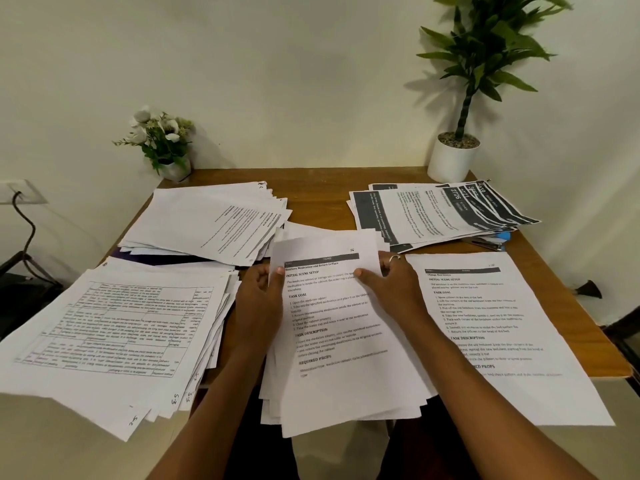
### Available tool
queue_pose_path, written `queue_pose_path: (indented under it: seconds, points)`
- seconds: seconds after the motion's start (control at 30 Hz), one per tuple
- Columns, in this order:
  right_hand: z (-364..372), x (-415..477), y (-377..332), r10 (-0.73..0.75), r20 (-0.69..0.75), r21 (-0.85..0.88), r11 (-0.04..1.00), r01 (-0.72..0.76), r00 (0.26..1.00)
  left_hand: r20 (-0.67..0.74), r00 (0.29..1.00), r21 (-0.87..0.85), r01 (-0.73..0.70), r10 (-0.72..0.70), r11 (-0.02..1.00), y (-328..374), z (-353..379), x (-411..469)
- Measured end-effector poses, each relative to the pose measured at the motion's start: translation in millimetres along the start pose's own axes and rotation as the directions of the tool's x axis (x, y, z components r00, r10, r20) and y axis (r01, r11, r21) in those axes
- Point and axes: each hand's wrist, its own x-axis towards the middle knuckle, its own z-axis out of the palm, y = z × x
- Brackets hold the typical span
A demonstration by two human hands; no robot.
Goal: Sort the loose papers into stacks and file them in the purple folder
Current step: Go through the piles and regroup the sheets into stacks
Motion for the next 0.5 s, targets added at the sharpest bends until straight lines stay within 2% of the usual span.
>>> queue_pose_path:
  seconds: [0.13,0.3,0.37,0.5]
  points:
    - [-5,2,2,0.056,-0.02,0.056,0.997,-0.055,0.998,0.04,0.999,-0.03,0.024,-0.023,0.999,6,-2,3]
    - [-14,5,-3,0.065,-0.099,0.047,0.997,-0.06,0.993,0.057,0.998,0.141,-0.003,-0.005,0.99,15,-11,6]
    - [-17,7,-3,0.069,-0.126,0.059,0.996,-0.062,0.99,0.033,0.999,0.227,-0.024,0.017,0.974,23,-16,6]
    - [-18,9,0,0.082,-0.133,0.039,0.996,-0.077,0.988,-0.096,0.983,0.319,-0.121,0.159,0.94,52,-36,10]
